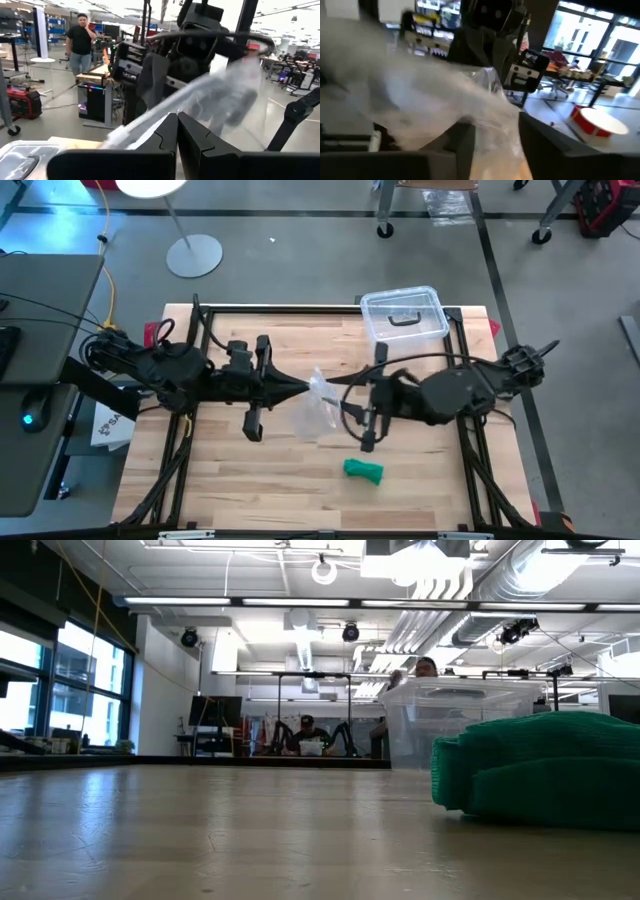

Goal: Roll bandage
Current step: Open the transparent zip bag

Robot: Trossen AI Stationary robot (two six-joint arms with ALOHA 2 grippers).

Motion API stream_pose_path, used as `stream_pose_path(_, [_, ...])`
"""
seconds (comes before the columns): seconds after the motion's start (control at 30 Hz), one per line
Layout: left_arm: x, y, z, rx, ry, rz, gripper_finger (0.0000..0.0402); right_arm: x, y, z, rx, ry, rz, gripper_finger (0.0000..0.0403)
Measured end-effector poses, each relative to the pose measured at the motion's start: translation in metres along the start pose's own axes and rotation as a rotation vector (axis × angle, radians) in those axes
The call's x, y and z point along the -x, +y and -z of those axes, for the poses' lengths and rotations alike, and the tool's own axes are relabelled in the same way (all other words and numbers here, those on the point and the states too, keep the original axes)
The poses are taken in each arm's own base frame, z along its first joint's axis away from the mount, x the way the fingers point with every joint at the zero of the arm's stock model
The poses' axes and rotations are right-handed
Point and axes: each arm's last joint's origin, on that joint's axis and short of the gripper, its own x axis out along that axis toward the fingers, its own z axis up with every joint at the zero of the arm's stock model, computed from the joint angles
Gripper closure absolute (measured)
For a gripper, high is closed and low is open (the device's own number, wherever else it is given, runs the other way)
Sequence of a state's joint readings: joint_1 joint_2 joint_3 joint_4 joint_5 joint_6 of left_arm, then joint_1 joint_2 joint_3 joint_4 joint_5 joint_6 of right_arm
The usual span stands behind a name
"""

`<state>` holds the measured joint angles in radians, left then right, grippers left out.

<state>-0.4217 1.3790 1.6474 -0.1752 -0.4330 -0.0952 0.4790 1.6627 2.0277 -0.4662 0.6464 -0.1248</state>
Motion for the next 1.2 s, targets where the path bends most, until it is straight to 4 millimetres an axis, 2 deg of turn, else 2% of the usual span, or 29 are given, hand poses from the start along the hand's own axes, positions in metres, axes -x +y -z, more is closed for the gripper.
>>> stream_pose_path(0.03, [0.000,0.000,0.000,0.000,0.001,0.001,0.0401,-0.003,0.002,0.002,0.013,0.007,0.010,0.0281])
stream_pose_path(0.13, [0.000,0.000,0.000,0.001,-0.002,0.001,0.0401,-0.006,0.006,0.004,0.019,0.008,0.030,0.0373])
stream_pose_path(0.27, [0.001,-0.002,0.000,0.007,-0.001,0.013,0.0401,-0.004,0.005,0.003,-0.041,0.012,0.133,0.0397])
stream_pose_path(0.47, [0.007,-0.016,0.001,0.049,0.007,0.095,0.0401,0.001,0.005,0.006,-0.112,0.037,0.305,0.0402])
stream_pose_path(0.77, [0.022,-0.033,0.006,0.027,0.060,0.078,0.0401,0.010,0.007,0.009,-0.160,0.055,0.397,0.0403])
stream_pose_path(0.9, [0.023,-0.034,0.008,0.017,0.072,0.049,0.0401,0.020,0.005,0.002,-0.101,0.049,0.284,0.0403])
stream_pose_path(1.07, [0.023,-0.034,0.010,-0.001,0.097,0.037,0.0401,0.031,-0.003,-0.006,-0.118,0.024,0.123,0.0402])
stream_pose_path(1.2, [0.024,-0.032,0.015,-0.033,0.138,-0.008,0.0401,0.053,-0.015,-0.014,-0.134,0.017,0.096,0.0375])
